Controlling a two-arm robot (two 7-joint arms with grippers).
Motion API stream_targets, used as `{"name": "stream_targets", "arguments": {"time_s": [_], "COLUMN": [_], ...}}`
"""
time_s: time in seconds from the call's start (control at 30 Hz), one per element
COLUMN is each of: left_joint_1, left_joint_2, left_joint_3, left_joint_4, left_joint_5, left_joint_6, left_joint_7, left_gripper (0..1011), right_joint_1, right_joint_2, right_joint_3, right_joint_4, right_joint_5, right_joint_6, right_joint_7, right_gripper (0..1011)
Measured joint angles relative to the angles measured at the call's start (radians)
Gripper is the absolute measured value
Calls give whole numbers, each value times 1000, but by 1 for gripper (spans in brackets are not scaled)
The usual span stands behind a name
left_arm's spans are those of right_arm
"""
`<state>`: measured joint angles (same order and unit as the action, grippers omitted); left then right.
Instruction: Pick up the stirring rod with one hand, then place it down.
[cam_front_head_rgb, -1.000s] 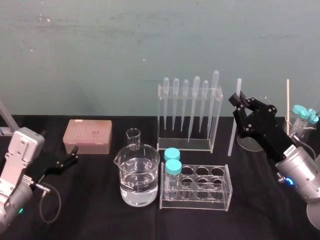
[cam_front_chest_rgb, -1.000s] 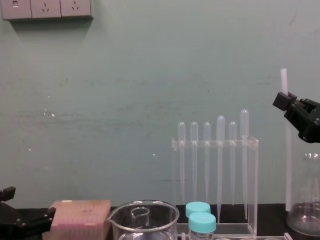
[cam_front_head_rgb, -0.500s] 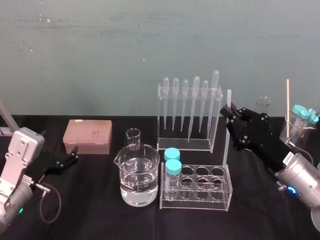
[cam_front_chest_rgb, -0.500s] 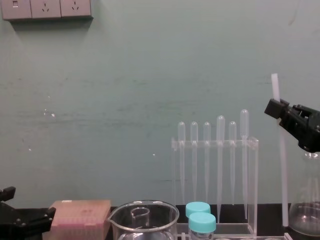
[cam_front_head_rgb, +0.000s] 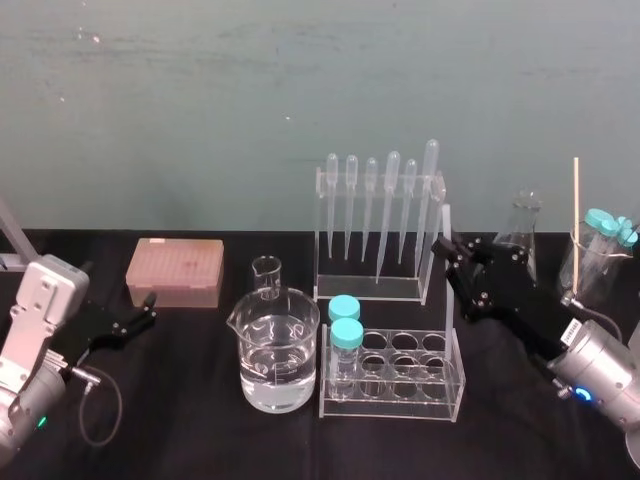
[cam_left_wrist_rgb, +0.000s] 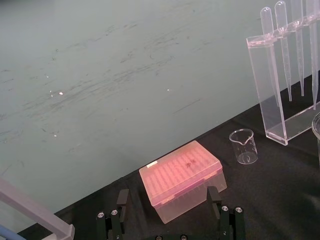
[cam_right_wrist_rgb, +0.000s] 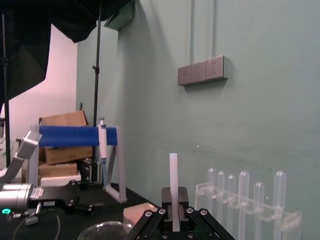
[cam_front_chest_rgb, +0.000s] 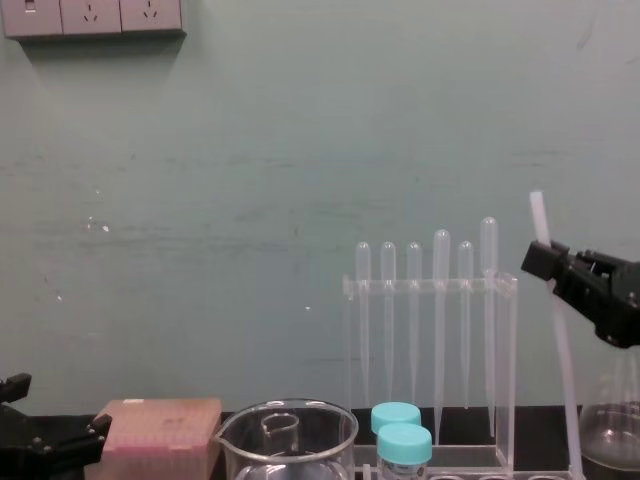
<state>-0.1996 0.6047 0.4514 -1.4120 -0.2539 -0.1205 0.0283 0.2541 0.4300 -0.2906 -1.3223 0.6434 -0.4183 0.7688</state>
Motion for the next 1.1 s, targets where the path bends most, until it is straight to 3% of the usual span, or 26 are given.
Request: {"name": "stream_targets", "arguments": {"time_s": [0.3, 0.8, 1.1], "left_joint_1": [0, 0, 0], "left_joint_2": [0, 0, 0], "left_joint_3": [0, 0, 0], "left_joint_4": [0, 0, 0], "left_joint_5": [0, 0, 0], "left_joint_6": [0, 0, 0], "left_joint_7": [0, 0, 0], "left_gripper": [1000, 1000, 1000], "right_joint_1": [28, 107, 119], "right_joint_2": [-10, -34, -35], "right_joint_3": [-20, -81, -94], "right_joint_4": [57, 212, 237], "right_joint_5": [-2, -6, -15], "right_joint_6": [4, 26, 44], "right_joint_7": [42, 114, 115], "right_gripper": [66, 66, 66]}}
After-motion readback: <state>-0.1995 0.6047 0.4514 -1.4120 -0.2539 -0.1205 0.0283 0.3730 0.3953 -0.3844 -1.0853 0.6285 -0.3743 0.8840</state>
